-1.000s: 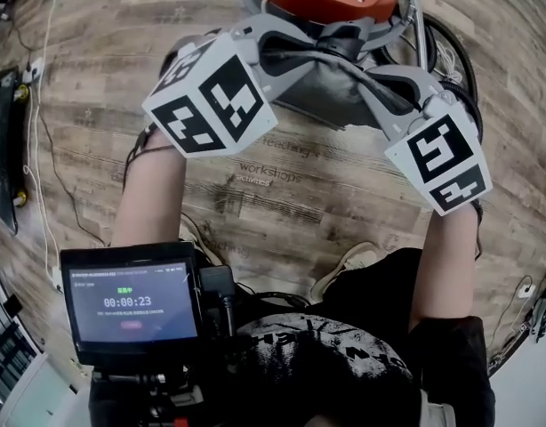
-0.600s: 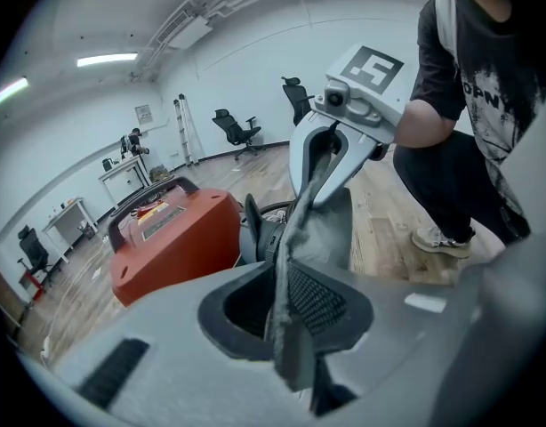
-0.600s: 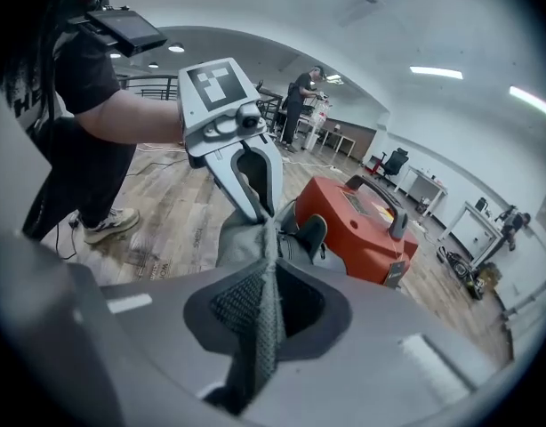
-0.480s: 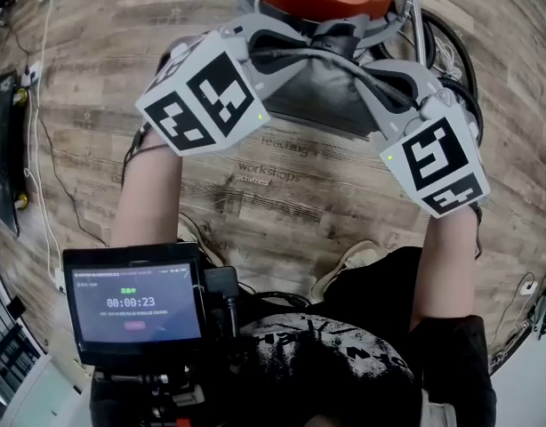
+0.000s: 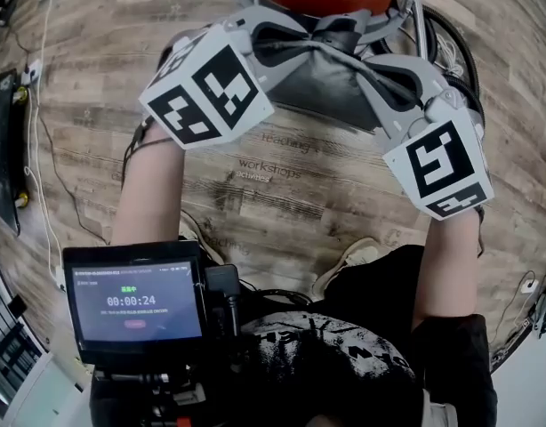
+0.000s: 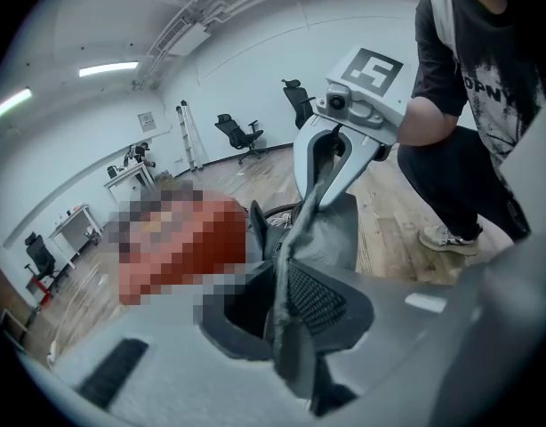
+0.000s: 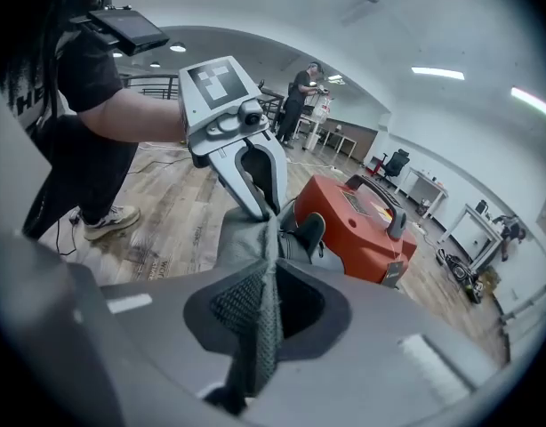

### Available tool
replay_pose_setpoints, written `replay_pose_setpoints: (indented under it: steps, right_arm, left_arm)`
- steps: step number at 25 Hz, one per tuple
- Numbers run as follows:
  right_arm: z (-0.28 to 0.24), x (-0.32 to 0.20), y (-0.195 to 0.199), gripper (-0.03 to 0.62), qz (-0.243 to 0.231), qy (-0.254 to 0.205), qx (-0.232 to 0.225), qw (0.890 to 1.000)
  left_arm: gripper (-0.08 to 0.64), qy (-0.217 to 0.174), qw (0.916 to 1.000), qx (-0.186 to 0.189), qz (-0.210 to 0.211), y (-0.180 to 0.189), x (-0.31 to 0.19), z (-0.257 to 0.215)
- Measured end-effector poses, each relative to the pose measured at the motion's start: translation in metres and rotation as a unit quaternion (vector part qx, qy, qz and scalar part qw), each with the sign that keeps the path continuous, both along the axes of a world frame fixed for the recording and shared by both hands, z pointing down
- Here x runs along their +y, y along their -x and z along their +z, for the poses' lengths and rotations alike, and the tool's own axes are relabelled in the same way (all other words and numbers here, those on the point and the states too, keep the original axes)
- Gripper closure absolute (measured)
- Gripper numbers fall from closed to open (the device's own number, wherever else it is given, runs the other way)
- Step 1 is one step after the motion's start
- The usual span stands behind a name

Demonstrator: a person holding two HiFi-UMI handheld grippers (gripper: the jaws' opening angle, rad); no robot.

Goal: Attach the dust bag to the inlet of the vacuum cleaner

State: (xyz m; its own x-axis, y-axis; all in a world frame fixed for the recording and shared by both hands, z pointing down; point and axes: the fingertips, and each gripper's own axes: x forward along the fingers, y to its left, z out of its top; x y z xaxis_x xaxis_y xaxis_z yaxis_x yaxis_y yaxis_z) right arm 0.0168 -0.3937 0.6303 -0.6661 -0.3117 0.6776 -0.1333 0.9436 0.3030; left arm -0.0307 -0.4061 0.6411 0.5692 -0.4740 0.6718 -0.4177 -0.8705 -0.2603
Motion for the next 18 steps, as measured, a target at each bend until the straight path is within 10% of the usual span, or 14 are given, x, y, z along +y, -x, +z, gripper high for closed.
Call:
replay_pose_setpoints:
  steps: [14,18]
  right_arm:
    - [0.0084,-0.0033,-0.0001,0.549,0.012,0.022,-0.004,1.0]
    - [0.0084,0.0014,0.001,0.431,0.007,0.043,-0.016,0.999]
  left_arm:
    - [0.491,0.004,0.9997,0.02,-0.011,0.0017,-0.0002,0.0019]
    - [0.426,0.001,0.9989,0.046,-0.006,-0.004,0.0024,-0.0048]
